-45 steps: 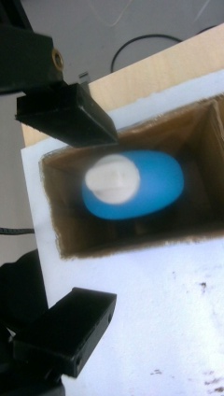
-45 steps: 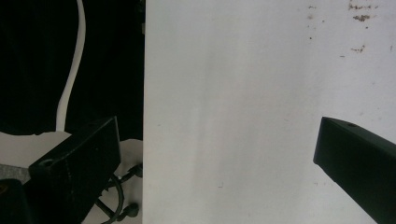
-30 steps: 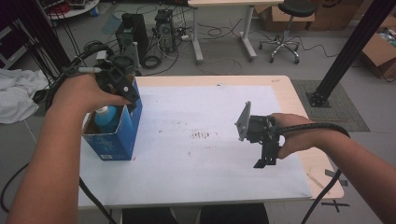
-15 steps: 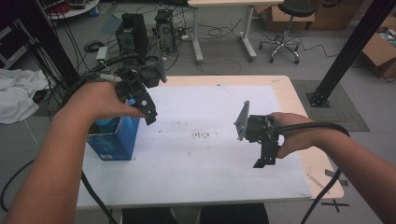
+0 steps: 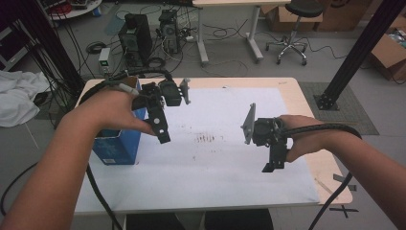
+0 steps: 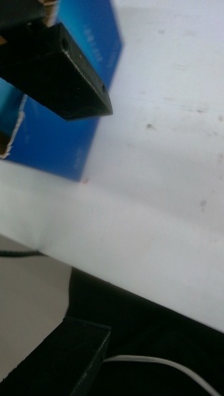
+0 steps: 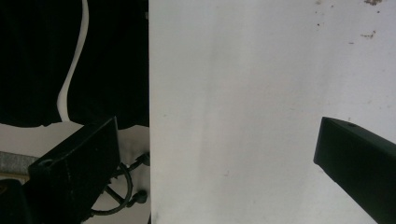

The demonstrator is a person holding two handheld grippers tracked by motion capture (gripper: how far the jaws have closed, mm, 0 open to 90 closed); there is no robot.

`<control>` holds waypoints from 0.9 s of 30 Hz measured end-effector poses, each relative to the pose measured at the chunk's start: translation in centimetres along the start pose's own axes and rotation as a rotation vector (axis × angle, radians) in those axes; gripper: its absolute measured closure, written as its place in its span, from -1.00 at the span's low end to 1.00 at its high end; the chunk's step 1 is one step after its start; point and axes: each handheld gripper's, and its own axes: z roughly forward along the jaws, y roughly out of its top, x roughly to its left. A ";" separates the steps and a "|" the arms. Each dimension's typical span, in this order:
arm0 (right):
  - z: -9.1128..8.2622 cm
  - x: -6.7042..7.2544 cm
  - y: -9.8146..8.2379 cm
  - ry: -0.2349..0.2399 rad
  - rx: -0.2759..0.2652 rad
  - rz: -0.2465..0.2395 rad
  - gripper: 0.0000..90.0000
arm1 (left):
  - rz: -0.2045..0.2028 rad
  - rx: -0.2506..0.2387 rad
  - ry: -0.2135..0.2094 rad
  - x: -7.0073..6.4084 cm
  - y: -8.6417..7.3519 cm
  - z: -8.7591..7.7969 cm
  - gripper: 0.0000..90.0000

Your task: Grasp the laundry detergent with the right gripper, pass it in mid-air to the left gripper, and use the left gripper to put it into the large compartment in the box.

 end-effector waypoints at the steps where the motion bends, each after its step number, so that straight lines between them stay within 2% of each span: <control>1: -0.1 0.0 0.0 -0.002 0.001 -0.001 -0.99 | 0.028 0.002 -0.003 -0.3 0.2 0.1 -1.00; 4: -0.5 0.0 0.1 -0.010 -0.002 -0.003 -0.99 | 0.109 0.009 -0.007 -1.2 0.8 0.5 -1.00; 7: -0.7 0.1 0.2 -0.017 -0.002 -0.003 -0.99 | 0.161 0.019 -0.013 -1.8 1.3 0.9 -1.00; 10: -0.7 0.0 0.2 -0.017 -0.005 -0.010 -0.99 | 0.194 0.021 -0.016 -2.1 1.5 1.0 -1.00; 16: -0.6 0.1 0.4 -0.015 0.009 0.009 -0.99 | 0.233 0.030 -0.010 -2.6 1.7 1.0 -1.00; 20: -0.6 0.3 0.7 -0.016 0.013 -0.004 -0.99 | 0.249 0.029 -0.008 -3.1 1.6 1.0 -1.00; 27: -0.9 0.4 1.0 -0.021 0.014 -0.012 -0.99 | 0.243 0.032 -0.010 -3.1 1.5 1.2 -1.00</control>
